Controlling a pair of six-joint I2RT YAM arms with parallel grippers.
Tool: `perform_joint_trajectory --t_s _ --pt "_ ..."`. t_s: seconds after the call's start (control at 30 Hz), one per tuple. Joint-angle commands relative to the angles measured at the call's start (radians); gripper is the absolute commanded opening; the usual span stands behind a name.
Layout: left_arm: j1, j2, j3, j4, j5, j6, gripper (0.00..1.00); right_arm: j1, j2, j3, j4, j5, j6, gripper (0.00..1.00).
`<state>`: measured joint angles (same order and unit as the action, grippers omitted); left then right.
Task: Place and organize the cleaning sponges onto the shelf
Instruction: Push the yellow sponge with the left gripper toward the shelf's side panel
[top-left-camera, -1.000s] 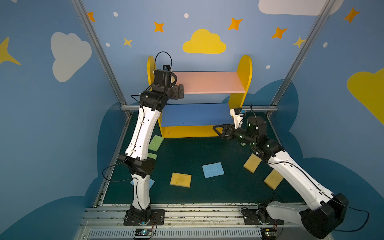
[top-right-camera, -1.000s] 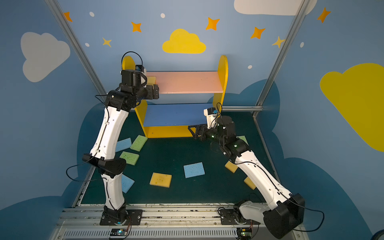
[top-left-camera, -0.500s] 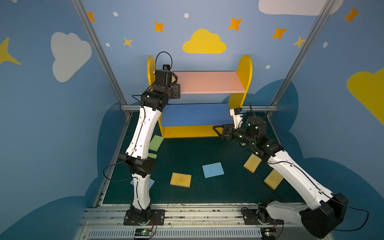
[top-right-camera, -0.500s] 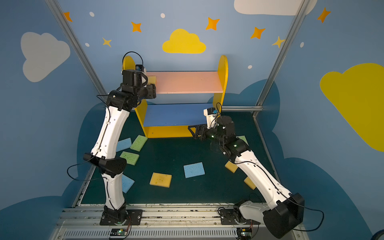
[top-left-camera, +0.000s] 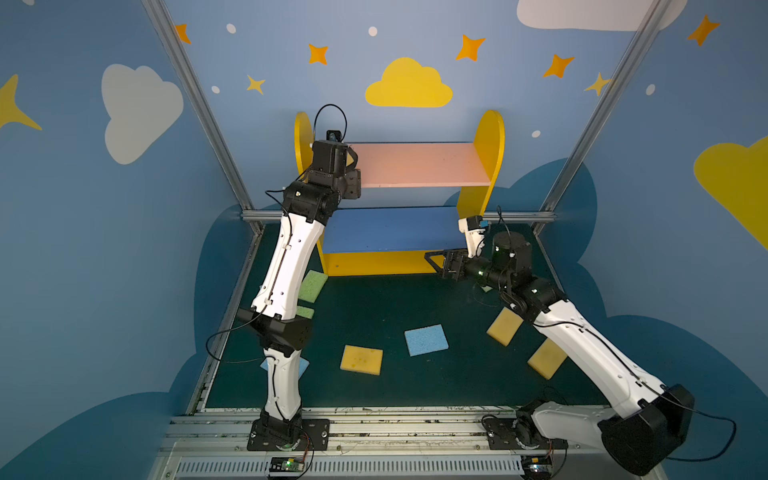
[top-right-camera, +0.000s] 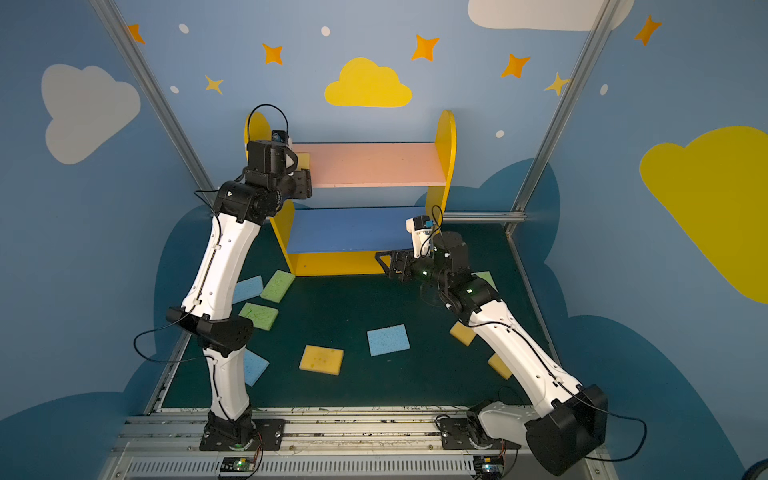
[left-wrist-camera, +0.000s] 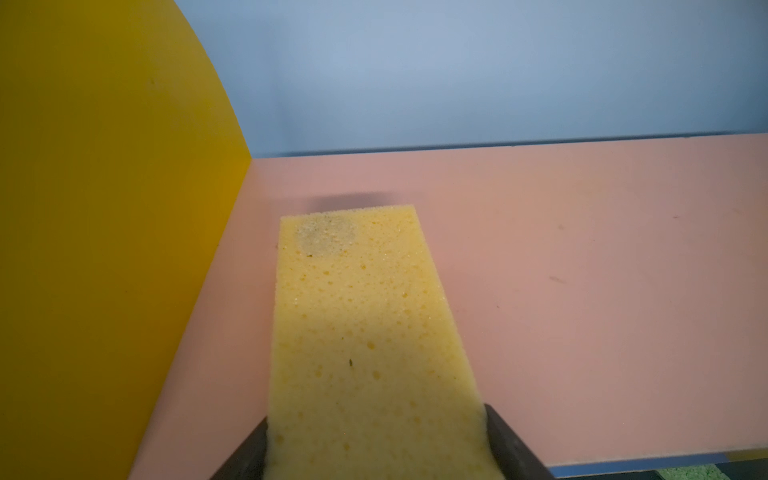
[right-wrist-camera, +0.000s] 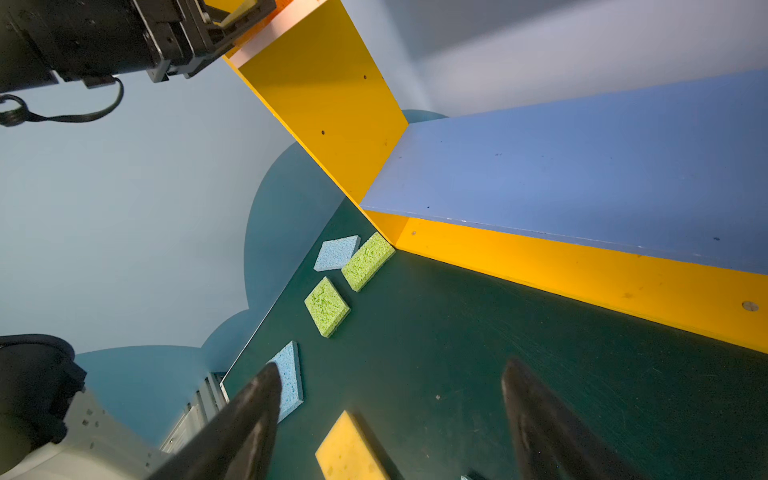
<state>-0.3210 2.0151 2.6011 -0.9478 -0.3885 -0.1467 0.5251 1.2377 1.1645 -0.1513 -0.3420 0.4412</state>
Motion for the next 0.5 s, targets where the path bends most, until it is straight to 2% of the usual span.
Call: perform_joint_trajectory --t_s 0.0,0.47 --pt "0.012 -0.044 -0.013 -0.029 -0.019 0.015 0.71 0.003 0.008 -0.008 0.016 -0.017 0.006 0.83" --pt "0.067 -0.048 -0.018 -0.064 0.011 0.009 0.71 0.004 0.011 -0.012 0.021 -0.025 0.009 0.83"
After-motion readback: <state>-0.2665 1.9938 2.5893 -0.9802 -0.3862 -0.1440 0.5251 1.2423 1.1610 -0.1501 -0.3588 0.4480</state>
